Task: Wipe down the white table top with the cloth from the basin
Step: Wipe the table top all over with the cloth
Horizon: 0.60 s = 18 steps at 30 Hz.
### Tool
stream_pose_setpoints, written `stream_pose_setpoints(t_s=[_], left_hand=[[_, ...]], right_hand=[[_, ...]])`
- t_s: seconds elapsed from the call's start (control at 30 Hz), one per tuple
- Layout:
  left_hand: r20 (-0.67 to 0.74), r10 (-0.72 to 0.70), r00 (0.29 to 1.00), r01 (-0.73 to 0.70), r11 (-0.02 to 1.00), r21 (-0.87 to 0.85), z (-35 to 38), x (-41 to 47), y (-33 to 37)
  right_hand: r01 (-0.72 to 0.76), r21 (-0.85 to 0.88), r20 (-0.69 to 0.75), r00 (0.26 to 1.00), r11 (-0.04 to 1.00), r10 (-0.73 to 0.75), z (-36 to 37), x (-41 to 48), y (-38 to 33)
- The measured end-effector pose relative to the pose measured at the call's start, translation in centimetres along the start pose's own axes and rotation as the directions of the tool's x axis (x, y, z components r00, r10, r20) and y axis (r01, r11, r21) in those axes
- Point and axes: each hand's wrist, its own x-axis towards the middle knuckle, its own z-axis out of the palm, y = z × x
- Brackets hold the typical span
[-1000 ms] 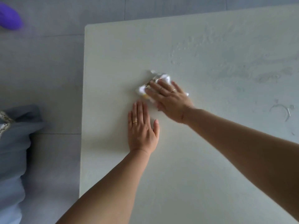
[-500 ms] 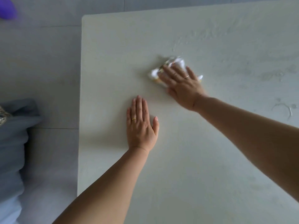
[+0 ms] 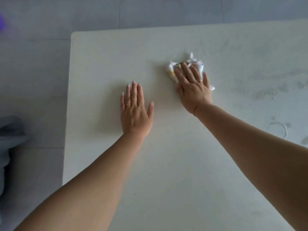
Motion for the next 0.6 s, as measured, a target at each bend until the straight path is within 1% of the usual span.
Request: stream_pose_setpoints(t_s=[0.03, 0.07, 0.1, 0.13, 0.17, 0.2, 0.23, 0.3, 0.33, 0.37, 0.4, 0.43, 0.47, 0.5, 0.53, 0.57, 0.6], left_hand=[[0.014, -0.005, 1.0, 0.005, 1.0, 0.004, 0.3, 0.1, 0.0], [0.018, -0.009, 1.0, 0.008, 1.0, 0.014, 0.6, 0.0, 0.0], [0.016, -0.012, 1.0, 0.012, 1.0, 0.024, 0.7, 0.0, 0.1], [0.013, -0.019, 1.0, 0.019, 0.999, 0.028, 0.8, -0.1, 0.2], [0.012, -0.027, 1.0, 0.027, 0.999, 0.025, 0.7, -0.1, 0.3], [0.012, -0.031, 0.999, 0.03, 0.999, 0.021, 0.7, -0.1, 0.3], [0.012, -0.03, 0.999, 0.029, 0.999, 0.016, 0.6, -0.1, 0.3], [0.016, -0.022, 1.0, 0.022, 1.0, 0.008, 0.5, -0.1, 0.2], [0.019, -0.02, 1.0, 0.02, 1.0, 0.005, 0.5, -0.1, 0.2], [0.02, -0.02, 1.0, 0.02, 1.0, 0.004, 0.5, -0.1, 0.2], [0.021, -0.019, 1.0, 0.018, 1.0, 0.003, 0.5, -0.1, 0.2], [0.024, -0.019, 1.0, 0.019, 1.0, 0.0, 0.4, 0.0, 0.2], [0.027, -0.021, 0.999, 0.022, 1.0, -0.006, 0.4, 0.0, 0.2], [0.029, -0.024, 0.999, 0.024, 1.0, -0.013, 0.3, 0.1, 0.2], [0.035, -0.023, 0.999, 0.024, 1.0, -0.019, 0.3, 0.1, 0.2], [0.041, -0.021, 0.999, 0.022, 0.999, -0.024, 0.2, 0.1, 0.3], [0.045, -0.021, 0.999, 0.022, 0.999, -0.025, 0.2, 0.1, 0.3]], right_hand=[[-0.127, 0.037, -0.021, 0.992, 0.991, 0.128, 0.0, 0.5, -0.1], [-0.212, 0.061, -0.038, 0.976, 0.975, 0.215, 0.3, 0.9, -1.0], [-0.254, 0.076, -0.038, 0.966, 0.964, 0.257, 0.7, 1.0, -2.4], [-0.238, 0.085, -0.028, 0.97, 0.967, 0.241, 1.1, 1.0, -3.9], [-0.167, 0.079, -0.011, 0.986, 0.983, 0.169, 1.5, 0.7, -5.3], [-0.056, 0.052, 0.011, 0.998, 0.997, 0.055, 1.9, 0.2, -6.4], [0.074, 0.023, 0.042, 0.996, 0.997, -0.074, 2.1, -0.1, -6.8], [0.301, -0.02, 0.09, 0.95, 0.954, -0.298, 1.2, 0.7, -5.0], [0.361, -0.055, 0.102, 0.929, 0.931, -0.355, 0.7, 1.6, -3.5], [0.36, -0.099, 0.103, 0.931, 0.928, -0.35, 0.3, 2.5, -1.9], [0.284, -0.114, 0.091, 0.957, 0.952, -0.275, -0.1, 3.6, -0.4], [0.145, -0.088, 0.062, 0.988, 0.986, -0.139, -0.4, 4.5, 0.8], [-0.021, -0.031, 0.027, 0.999, 0.999, 0.021, -0.6, 5.2, 1.2], [-0.16, 0.025, -0.003, 0.987, 0.987, 0.16, -0.6, 5.7, 0.8], [-0.25, 0.055, -0.021, 0.968, 0.967, 0.251, -0.3, 5.9, -0.5], [-0.283, 0.065, -0.021, 0.958, 0.957, 0.285, 0.0, 6.0, -2.3], [-0.249, 0.066, -0.009, 0.968, 0.966, 0.25, 0.4, 5.8, -4.2]])
